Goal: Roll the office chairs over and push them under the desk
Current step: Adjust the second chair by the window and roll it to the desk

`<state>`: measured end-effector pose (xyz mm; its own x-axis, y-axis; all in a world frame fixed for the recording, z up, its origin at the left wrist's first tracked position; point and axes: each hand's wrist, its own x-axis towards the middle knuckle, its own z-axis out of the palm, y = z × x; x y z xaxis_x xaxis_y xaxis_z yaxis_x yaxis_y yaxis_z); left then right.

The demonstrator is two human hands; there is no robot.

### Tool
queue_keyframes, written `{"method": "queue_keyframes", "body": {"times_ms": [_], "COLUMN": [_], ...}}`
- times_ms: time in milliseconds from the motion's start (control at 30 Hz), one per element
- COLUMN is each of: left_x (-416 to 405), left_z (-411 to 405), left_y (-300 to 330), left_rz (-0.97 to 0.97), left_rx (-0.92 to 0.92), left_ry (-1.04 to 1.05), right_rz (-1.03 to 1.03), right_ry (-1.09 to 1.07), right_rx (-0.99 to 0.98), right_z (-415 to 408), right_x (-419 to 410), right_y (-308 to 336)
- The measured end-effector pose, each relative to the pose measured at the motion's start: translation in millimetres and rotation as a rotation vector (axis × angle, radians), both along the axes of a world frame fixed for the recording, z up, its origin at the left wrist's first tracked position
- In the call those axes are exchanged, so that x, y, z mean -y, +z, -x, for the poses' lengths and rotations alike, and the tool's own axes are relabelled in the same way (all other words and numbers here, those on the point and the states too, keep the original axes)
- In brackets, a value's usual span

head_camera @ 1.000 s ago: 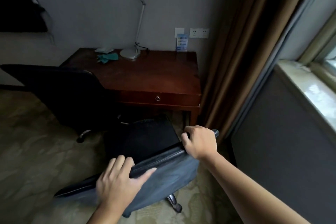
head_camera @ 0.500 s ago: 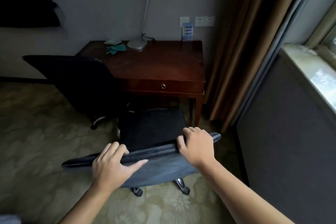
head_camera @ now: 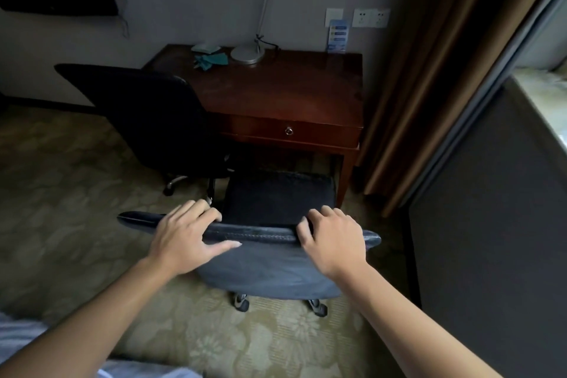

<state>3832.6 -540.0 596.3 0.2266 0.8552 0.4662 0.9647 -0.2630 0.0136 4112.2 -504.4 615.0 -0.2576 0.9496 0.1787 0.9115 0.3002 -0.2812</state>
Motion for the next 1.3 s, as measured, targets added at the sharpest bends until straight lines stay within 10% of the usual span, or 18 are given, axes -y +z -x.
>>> {"method": "queue_keyframes", "body": {"times_ms": [633,1300], "left_x": [-75.4,-272.3], "left_z": [32.2,38.5], "left_y": [-9.8,-4.0], "left_rz": [-0.228,-0.25], "left_rx": [-0.056,0.008], "left_ry": [-0.174,-0.07], "right_rz": [-0.253,-0.379], "right_ry": [-0.067,-0.163], "right_rx": [-0.021,-0.028], "right_z": [27.4,52.1], "right_x": [-45.5,-264.0], "right_y": [-9.9,-15.2]}}
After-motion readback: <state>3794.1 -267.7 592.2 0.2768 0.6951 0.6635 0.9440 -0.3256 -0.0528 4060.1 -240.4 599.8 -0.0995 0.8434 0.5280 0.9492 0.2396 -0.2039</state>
